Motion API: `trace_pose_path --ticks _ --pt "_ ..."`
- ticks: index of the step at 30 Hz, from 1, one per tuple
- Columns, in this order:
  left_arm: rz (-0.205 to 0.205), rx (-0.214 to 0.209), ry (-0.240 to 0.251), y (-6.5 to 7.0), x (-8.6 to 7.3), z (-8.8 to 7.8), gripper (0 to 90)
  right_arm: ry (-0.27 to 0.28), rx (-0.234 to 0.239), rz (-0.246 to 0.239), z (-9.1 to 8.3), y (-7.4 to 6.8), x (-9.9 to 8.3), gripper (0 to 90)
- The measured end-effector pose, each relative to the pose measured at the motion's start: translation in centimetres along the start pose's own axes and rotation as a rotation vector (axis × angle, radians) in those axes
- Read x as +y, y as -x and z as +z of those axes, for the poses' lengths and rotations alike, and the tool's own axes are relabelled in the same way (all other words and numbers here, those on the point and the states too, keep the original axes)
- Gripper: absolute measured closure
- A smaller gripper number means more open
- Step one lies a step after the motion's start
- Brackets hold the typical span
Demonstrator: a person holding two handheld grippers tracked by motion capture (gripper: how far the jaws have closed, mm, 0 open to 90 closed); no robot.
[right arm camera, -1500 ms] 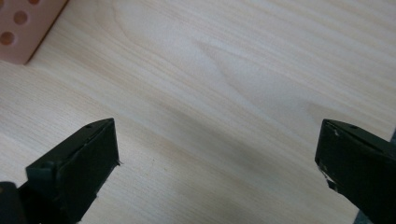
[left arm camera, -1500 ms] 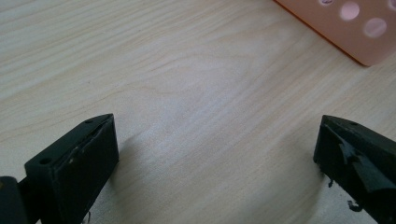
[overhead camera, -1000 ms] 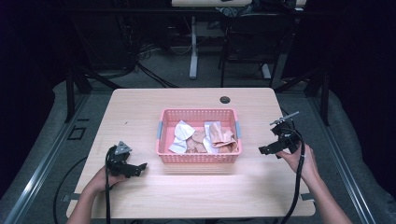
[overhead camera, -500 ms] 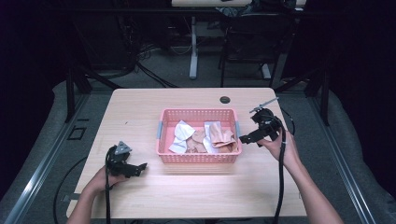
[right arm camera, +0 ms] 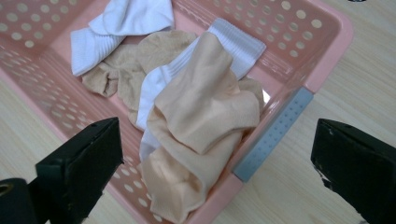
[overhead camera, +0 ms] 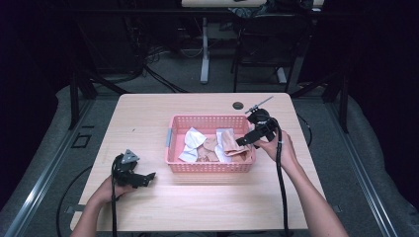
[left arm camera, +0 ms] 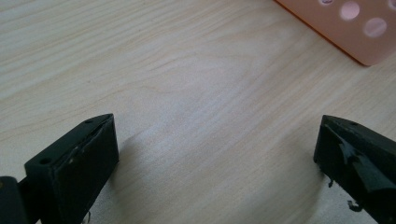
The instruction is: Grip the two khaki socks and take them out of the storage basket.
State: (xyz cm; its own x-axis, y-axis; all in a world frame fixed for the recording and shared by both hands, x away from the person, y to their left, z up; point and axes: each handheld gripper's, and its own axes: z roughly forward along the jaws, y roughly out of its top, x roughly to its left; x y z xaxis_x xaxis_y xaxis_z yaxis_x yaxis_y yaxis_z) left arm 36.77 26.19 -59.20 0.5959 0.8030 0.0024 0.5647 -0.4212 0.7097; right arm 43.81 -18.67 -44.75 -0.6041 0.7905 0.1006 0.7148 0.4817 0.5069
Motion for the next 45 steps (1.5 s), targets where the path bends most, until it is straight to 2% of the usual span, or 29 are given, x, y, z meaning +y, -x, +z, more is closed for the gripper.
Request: trace_pose_path --ticks 1,4,5,7,8,9,11,12,15,17,20,22,26,30,32,33,34,38,40,41,43,45 --pt "0.000 0.000 0.000 0.0 0.0 0.0 0.0 -0.016 0.000 -0.005 0.1 0.0 0.2 1.7" --pt "0.000 0.000 0.000 0.0 0.0 0.0 0.0 -0.008 0.005 -0.006 0.7 -0.5 0.7 2.7" --pt "-0.005 0.000 0.002 0.0 0.0 0.0 0.0 -0.021 0.008 -0.020 0.8 -0.5 0.9 3.0" --pt "-0.002 -0.001 0.001 0.0 0.0 0.0 0.0 -0.007 0.024 -0.009 1.1 -0.7 1.0 3.1" --pt "-0.005 0.000 0.002 0.0 0.0 0.0 0.0 -0.031 0.018 -0.033 1.3 -0.6 1.2 3.4" --pt "-0.003 0.000 0.001 0.0 0.0 0.0 0.0 -0.049 0.017 -0.031 1.9 -0.7 1.5 4.3" --pt "-0.001 0.000 0.000 0.0 0.0 0.0 0.0 -0.058 0.018 -0.032 2.4 -0.8 1.7 5.8" --pt "0.000 0.001 0.000 0.0 0.0 0.0 0.0 -0.049 0.024 -0.017 2.6 -1.0 1.8 6.2" --pt "-0.002 0.000 0.001 0.0 0.0 0.0 0.0 -0.075 0.010 -0.029 3.1 -1.0 2.0 7.6" --pt "-0.002 0.000 0.001 0.0 0.0 0.0 0.0 -0.068 0.012 -0.020 3.3 -1.1 2.1 9.9" --pt "-0.001 0.001 0.000 0.0 0.0 0.0 0.0 -0.079 0.015 -0.032 3.8 -1.5 2.3 15.2" --pt "-0.001 0.001 0.000 0.0 0.0 0.0 0.0 -0.097 0.014 -0.040 4.1 -1.5 2.6 18.9" --pt "-0.001 0.001 0.001 0.0 0.0 0.0 0.0 -0.088 0.012 -0.028 4.8 -1.4 2.9 23.4" --pt "-0.001 0.000 0.001 0.0 0.0 0.0 0.0 -0.103 0.001 -0.021 5.3 -1.1 3.0 33.8" --pt "-0.002 0.000 0.002 0.0 0.0 0.0 0.0 -0.079 -0.002 0.004 5.5 -1.1 2.9 39.9" --pt "-0.002 0.000 0.002 0.0 0.0 0.0 0.0 -0.079 -0.002 0.004 5.5 -1.1 2.9 39.9" --pt "-0.002 0.000 0.002 0.0 0.0 0.0 0.0 -0.088 -0.005 0.000 5.6 -1.0 2.9 45.6" --pt "-0.001 0.000 0.001 0.0 0.0 0.0 0.0 -0.075 -0.012 0.006 6.0 -0.9 2.7 50.8" --pt "-0.001 0.000 0.001 0.0 0.0 0.0 0.0 -0.078 -0.015 0.034 6.7 -0.8 2.4 54.4" --pt "0.000 0.000 0.001 0.0 0.0 0.0 0.0 -0.085 -0.024 0.031 6.8 -0.8 2.3 56.8" --pt "-0.001 0.000 0.001 0.0 0.0 0.0 0.0 -0.091 -0.009 0.047 7.1 -0.7 2.0 63.6" --pt "-0.002 0.000 0.001 0.0 0.0 0.0 0.0 -0.067 -0.012 0.055 7.4 -0.6 1.8 74.3"
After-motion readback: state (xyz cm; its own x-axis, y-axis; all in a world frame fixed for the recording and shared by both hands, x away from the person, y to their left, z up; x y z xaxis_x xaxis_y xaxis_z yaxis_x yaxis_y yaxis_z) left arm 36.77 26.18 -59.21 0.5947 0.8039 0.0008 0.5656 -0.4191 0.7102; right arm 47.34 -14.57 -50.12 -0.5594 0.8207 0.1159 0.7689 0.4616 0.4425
